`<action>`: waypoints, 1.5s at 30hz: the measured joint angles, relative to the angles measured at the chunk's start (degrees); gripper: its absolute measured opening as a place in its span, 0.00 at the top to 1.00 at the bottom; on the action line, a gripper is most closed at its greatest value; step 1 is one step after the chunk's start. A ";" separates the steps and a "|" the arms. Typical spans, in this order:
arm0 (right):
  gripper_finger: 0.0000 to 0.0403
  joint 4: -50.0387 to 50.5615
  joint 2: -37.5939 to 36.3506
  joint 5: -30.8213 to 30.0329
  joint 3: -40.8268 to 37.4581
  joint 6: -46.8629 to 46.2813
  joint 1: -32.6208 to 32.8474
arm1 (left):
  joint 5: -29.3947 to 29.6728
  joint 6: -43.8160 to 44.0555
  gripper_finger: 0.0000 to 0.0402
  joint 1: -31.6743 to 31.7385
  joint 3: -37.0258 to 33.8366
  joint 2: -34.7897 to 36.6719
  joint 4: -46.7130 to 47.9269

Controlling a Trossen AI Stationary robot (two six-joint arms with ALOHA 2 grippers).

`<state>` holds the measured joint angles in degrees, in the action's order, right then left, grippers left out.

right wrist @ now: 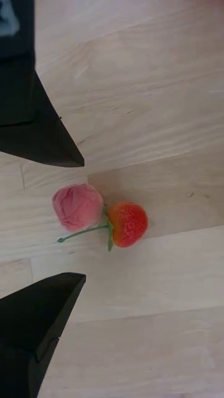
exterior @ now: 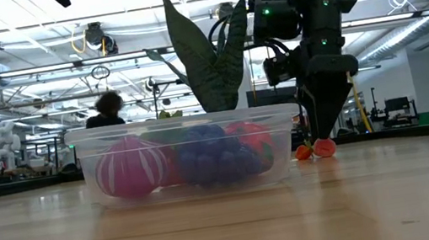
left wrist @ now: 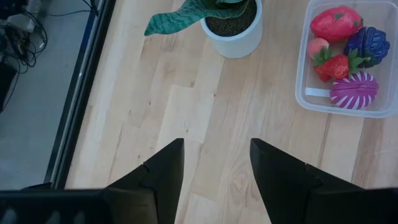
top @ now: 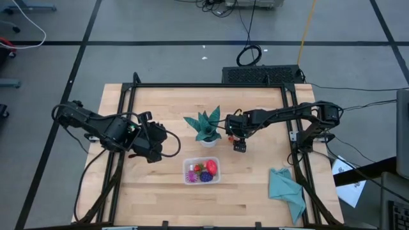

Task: Pick and placing Produce into tupperware
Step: Put the pink peach into the transparent bin

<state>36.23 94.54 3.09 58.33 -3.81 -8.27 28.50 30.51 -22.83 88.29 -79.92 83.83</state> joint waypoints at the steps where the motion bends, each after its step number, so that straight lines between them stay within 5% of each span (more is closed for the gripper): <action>1: 0.30 0.00 0.00 0.00 0.00 0.01 -0.02 | 0.01 -0.01 0.54 -0.02 0.00 0.00 0.00; 27: 0.30 2.97 -1.79 -0.31 -0.04 -0.55 -0.53 | -0.05 0.45 0.54 -0.02 0.00 0.01 0.02; 40: 0.30 9.58 -12.35 -0.46 -0.38 -5.20 -1.95 | -0.70 0.71 0.54 -0.24 0.00 0.00 0.12; 45: 0.30 5.21 -17.72 -0.47 -6.59 -8.39 -1.77 | -1.08 0.67 0.54 -0.28 0.00 0.00 0.16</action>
<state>41.43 76.82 2.62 51.73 -12.21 -10.04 27.42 31.18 -23.11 88.29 -79.92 83.99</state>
